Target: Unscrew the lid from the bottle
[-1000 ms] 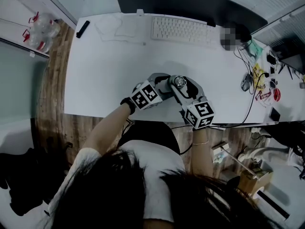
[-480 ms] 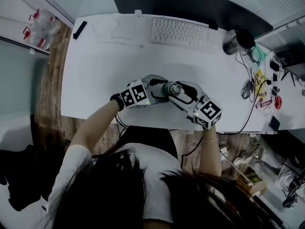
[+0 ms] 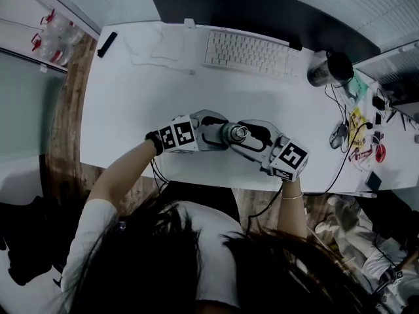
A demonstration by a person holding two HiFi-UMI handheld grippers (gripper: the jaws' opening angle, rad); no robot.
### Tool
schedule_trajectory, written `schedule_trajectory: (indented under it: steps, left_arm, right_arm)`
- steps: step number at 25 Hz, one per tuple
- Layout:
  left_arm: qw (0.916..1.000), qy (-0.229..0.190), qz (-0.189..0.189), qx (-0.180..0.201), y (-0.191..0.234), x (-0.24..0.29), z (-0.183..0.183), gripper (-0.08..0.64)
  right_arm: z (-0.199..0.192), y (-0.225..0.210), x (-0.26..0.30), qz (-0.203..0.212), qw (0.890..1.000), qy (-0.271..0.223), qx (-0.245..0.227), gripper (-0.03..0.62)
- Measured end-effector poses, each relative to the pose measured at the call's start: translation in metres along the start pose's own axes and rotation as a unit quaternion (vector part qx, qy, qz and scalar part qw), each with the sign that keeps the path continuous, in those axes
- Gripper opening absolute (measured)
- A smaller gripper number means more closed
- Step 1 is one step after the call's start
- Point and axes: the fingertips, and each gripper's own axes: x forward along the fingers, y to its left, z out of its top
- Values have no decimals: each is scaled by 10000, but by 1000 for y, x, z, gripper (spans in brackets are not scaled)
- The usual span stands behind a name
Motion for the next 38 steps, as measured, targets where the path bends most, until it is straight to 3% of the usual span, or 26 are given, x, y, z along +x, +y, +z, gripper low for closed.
schedule_trajectory:
  steps: [8, 16, 22, 28, 33, 38]
  left_arm:
    - [9999, 135, -47, 60, -7, 0, -4, 368]
    - [9998, 162, 146, 12, -4, -6, -4, 368]
    - [9988, -129, 464, -100, 4, -27, 7, 368]
    - [9967, -334, 733, 38, -4, -55, 29, 367]
    - [9931, -580, 996, 192, -9, -78, 55, 367]
    - [9872, -882, 1296, 283, -15, -99, 83, 361]
  right_arm:
    - [3, 5, -5, -128, 9999, -72, 78, 241]
    - [9, 12, -14, -412, 9990, -134, 111, 241]
    - [19, 18, -20, -682, 9973, -249, 83, 241]
    - [37, 31, -25, -987, 9942, -426, -14, 241]
    - [60, 39, -36, -1509, 9857, -728, -179, 241]
    - [80, 47, -58, -2174, 9688, -1167, -245, 241]
